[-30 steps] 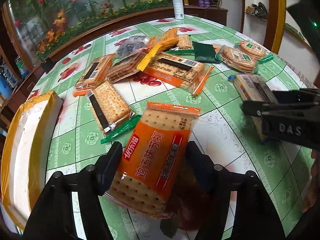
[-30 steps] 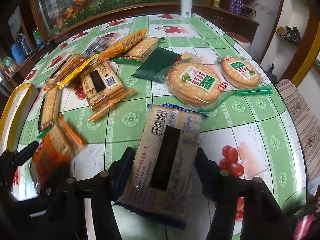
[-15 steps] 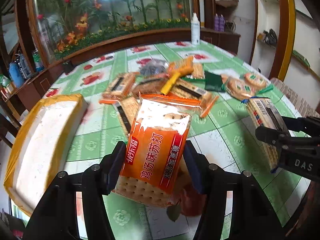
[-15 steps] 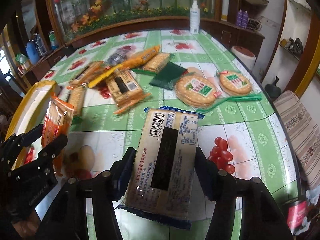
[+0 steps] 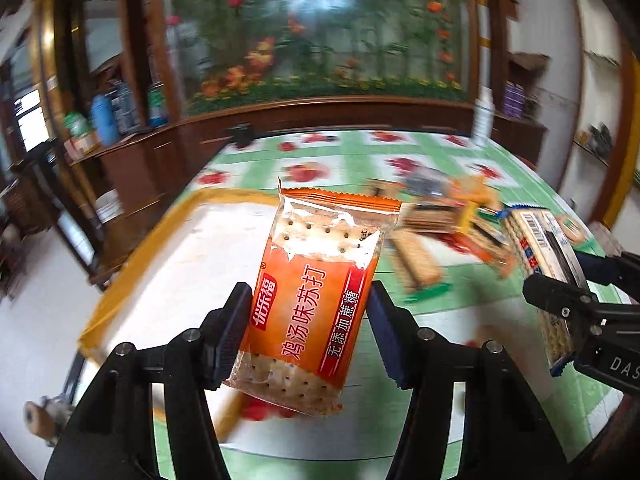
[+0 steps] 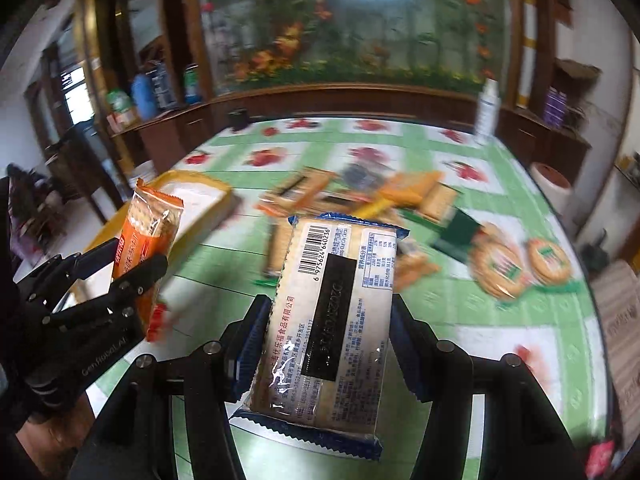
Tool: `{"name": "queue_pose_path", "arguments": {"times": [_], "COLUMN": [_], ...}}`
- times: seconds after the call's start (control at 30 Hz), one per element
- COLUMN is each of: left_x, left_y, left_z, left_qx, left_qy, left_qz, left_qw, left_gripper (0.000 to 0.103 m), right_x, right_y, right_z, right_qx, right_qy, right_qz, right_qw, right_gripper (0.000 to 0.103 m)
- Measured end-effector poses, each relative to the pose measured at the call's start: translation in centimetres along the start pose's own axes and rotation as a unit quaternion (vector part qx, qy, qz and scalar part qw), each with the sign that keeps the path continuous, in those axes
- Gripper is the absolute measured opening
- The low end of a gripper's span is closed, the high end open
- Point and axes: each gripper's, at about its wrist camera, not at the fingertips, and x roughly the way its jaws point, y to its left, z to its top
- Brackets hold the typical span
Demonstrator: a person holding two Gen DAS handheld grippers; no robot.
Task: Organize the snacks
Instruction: 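Carry both packs over the white tray and release them inside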
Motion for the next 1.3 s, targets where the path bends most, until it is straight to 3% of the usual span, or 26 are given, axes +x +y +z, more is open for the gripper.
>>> {"name": "queue_pose_path", "arguments": {"times": [0.3, 0.5, 0.7, 0.73, 1.07, 1.23, 1.3], "left_x": [1.9, 4.6, 6.7, 6.7, 7.2, 7.2, 7.2], "left_y": [8.1, 12.8, 15.1, 15.0, 14.9, 15.2, 15.2], "left_z": [-1.3, -2.1, -3.3, -3.4, -3.3, -3.3, -3.4], "left_qx": [-0.067, -0.117, -0.148, -0.147, -0.15, -0.165, -0.167], "left_qy": [0.021, 0.052, 0.078, 0.078, 0.087, 0.092, 0.095], "left_qz": [0.066, 0.098, 0.097, 0.095, 0.088, 0.093, 0.093], "left_qw": [0.9954, 0.987, 0.9811, 0.9815, 0.9808, 0.9776, 0.9769], "left_gripper": [0.058, 0.057, 0.049, 0.042, 0.042, 0.059, 0.06], "right_x": [4.3, 9.1, 14.6, 15.3, 18.3, 18.0, 17.8], "right_y": [9.3, 15.0, 20.0, 20.5, 20.9, 20.4, 20.1], "right_z": [2.8, 5.0, 5.5, 5.4, 4.7, 5.0, 5.2], "right_qx": [-0.059, -0.089, -0.123, -0.127, -0.134, -0.127, -0.125], "right_qy": [0.007, 0.025, 0.061, 0.068, 0.097, 0.098, 0.095], "right_qz": [0.08, 0.129, 0.146, 0.148, 0.141, 0.142, 0.145], "right_qw": [0.995, 0.987, 0.98, 0.978, 0.976, 0.977, 0.977], "right_gripper": [0.059, 0.059, 0.059, 0.059, 0.056, 0.057, 0.057]}}
